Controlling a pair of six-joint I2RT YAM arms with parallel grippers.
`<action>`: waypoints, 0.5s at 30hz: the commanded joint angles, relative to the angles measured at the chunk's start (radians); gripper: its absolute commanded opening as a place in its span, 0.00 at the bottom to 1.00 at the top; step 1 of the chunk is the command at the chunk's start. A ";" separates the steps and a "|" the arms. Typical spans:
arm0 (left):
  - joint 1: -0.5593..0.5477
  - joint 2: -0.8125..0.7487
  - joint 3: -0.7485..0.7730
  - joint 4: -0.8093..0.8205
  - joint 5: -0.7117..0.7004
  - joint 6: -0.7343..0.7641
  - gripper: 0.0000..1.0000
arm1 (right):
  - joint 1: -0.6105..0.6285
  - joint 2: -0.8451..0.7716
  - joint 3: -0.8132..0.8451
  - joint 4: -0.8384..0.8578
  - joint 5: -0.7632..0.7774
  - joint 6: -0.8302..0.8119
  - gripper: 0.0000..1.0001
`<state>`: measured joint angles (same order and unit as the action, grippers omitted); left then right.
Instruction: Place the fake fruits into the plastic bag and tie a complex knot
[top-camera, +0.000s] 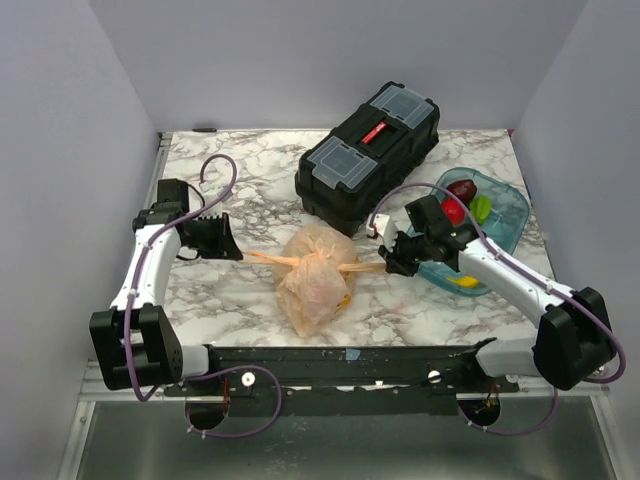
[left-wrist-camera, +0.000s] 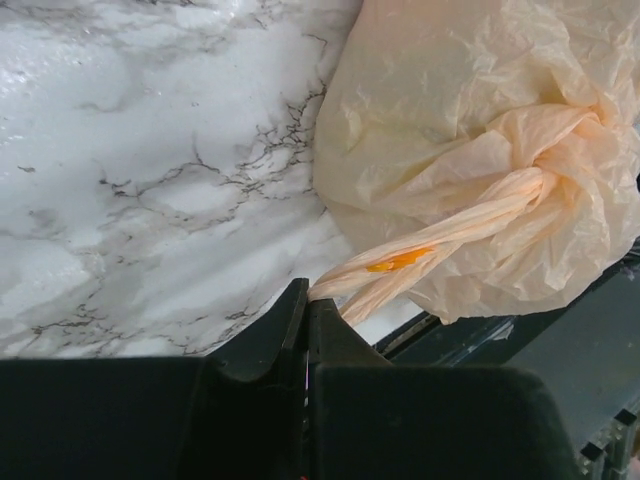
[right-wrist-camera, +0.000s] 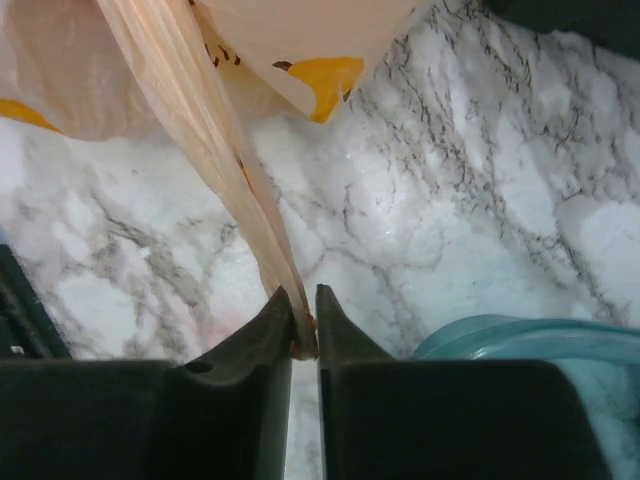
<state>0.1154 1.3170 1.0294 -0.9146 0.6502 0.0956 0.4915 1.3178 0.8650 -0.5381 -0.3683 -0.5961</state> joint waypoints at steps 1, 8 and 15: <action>0.016 -0.044 0.044 0.025 0.043 0.150 0.16 | -0.028 0.020 0.114 -0.233 -0.055 -0.019 0.38; -0.026 -0.067 0.134 -0.070 0.180 0.456 0.78 | -0.016 0.047 0.224 -0.199 -0.159 -0.008 1.00; -0.099 -0.096 0.092 0.006 0.188 0.781 0.78 | 0.040 0.186 0.288 -0.167 -0.181 -0.016 0.83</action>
<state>0.0685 1.2343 1.1378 -0.9455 0.7998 0.6071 0.4995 1.4429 1.1278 -0.7048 -0.5041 -0.6037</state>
